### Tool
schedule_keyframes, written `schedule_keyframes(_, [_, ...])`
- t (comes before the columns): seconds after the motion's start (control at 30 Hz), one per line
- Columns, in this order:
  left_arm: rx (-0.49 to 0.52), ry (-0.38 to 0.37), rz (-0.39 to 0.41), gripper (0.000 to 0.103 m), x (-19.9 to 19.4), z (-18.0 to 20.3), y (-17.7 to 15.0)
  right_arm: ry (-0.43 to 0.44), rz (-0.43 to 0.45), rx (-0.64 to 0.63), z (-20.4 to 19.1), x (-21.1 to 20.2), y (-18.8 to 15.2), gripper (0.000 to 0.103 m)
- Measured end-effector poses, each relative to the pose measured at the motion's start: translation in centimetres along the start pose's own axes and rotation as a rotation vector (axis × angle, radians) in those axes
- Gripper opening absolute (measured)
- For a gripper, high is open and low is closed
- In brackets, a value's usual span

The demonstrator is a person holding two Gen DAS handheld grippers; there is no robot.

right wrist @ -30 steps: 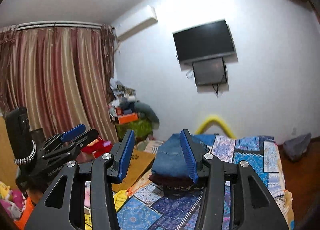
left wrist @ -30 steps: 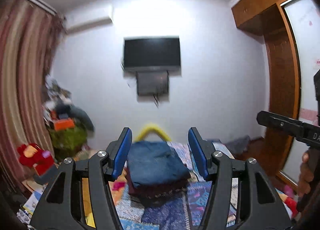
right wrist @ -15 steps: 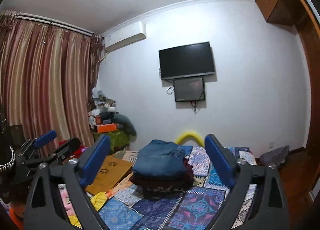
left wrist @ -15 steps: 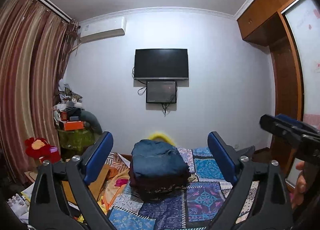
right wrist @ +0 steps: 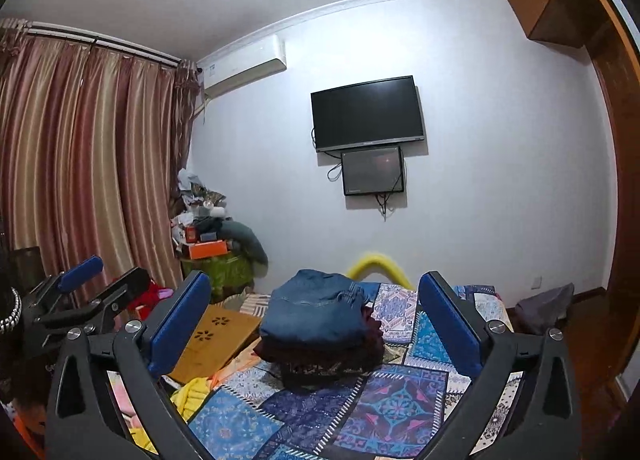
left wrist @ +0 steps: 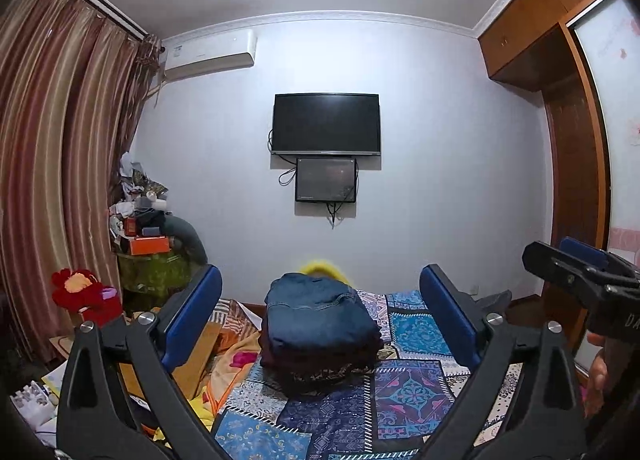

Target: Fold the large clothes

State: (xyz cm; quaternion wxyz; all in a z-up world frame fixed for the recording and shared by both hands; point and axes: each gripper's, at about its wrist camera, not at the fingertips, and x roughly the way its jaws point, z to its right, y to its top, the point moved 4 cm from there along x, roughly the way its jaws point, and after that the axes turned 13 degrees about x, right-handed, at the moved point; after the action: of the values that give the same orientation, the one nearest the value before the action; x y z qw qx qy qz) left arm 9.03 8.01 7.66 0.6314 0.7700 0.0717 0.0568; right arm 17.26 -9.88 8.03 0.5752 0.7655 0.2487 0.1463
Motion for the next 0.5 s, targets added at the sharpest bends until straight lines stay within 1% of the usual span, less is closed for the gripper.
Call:
schedule_keyframes(0.2, [-0.007, 0.002, -0.009, 0.100, 0.35, -0.34, -0.18, -0.005, -0.009, -0.007, -0.10, -0.32, -0.57, 0.103])
schedule_keyframes(0.5, [-0.020, 0.000, -0.030, 0.100, 0.58, -0.50, -0.77, -0.001, -0.039, -0.006, -0.14, -0.55, -0.48, 0.103])
